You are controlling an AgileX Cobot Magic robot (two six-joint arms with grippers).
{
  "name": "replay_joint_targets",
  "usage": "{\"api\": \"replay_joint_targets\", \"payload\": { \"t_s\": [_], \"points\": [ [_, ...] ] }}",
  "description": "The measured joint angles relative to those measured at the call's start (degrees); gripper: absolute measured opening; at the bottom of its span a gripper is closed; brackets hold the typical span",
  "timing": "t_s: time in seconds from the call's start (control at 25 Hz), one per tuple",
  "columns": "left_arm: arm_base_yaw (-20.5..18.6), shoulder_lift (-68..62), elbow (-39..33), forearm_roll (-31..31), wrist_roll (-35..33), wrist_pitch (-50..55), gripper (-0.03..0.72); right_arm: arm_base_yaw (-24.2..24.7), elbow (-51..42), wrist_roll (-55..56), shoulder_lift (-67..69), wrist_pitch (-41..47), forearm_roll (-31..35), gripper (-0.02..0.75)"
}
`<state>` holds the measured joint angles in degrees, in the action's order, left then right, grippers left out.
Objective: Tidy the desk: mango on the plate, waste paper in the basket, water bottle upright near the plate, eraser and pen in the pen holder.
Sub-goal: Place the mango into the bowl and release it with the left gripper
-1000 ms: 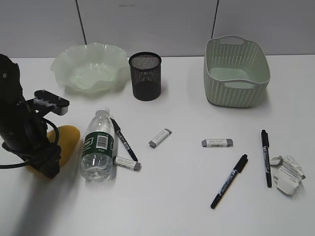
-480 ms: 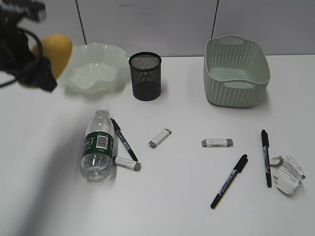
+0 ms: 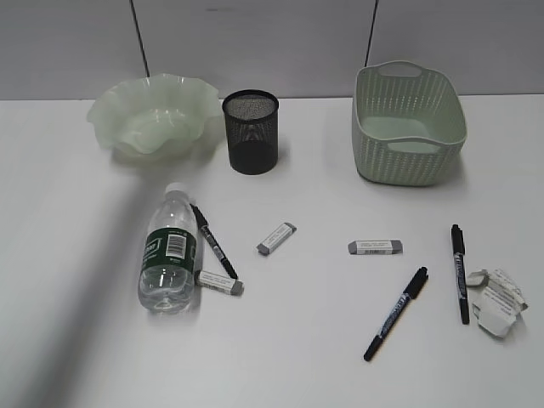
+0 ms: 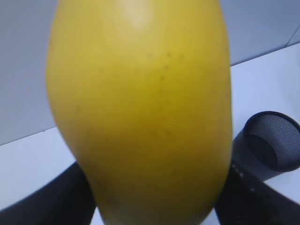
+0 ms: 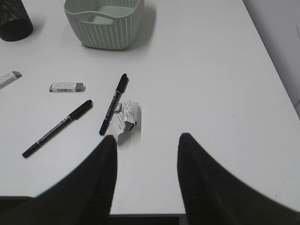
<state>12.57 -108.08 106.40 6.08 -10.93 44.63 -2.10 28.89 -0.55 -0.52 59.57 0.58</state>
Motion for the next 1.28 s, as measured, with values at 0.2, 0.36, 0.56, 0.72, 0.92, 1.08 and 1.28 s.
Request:
{"api": "replay_joint_targets", "payload": {
  "t_s": [0.2,0.36,0.56,0.72,0.92,1.08,1.28],
  "points": [
    [0.0,-11.7,7.1,0.3,0.0,0.7,0.528,0.0,0.0,0.0,0.0,0.0,0.0,0.350],
    [0.0,-18.9,9.5,1.6,0.0,1.0,0.528,0.0,0.0,0.0,0.0,0.0,0.0,0.350],
    [0.0,-24.5,9.9,3.1,0.1,1.7,0.528,0.0,0.0,0.1,0.0,0.0,0.0,0.350],
    [0.0,-27.0,10.2,3.1,0.2,1.5,0.528,0.0,0.0,0.1,0.0,0.0,0.0,0.350],
    [-0.4,-28.3,10.3,4.1,0.2,1.8,0.528,0.0,0.0,0.1,0.0,0.0,0.0,0.350],
    [-1.2,-29.0,10.3,5.2,0.2,3.0,0.547,0.0,0.0,0.1,0.0,0.0,0.0,0.350],
    [-1.5,-28.8,11.8,6.1,0.2,3.2,0.573,0.0,0.0,0.2,0.0,0.0,0.0,0.350]
  ]
}}
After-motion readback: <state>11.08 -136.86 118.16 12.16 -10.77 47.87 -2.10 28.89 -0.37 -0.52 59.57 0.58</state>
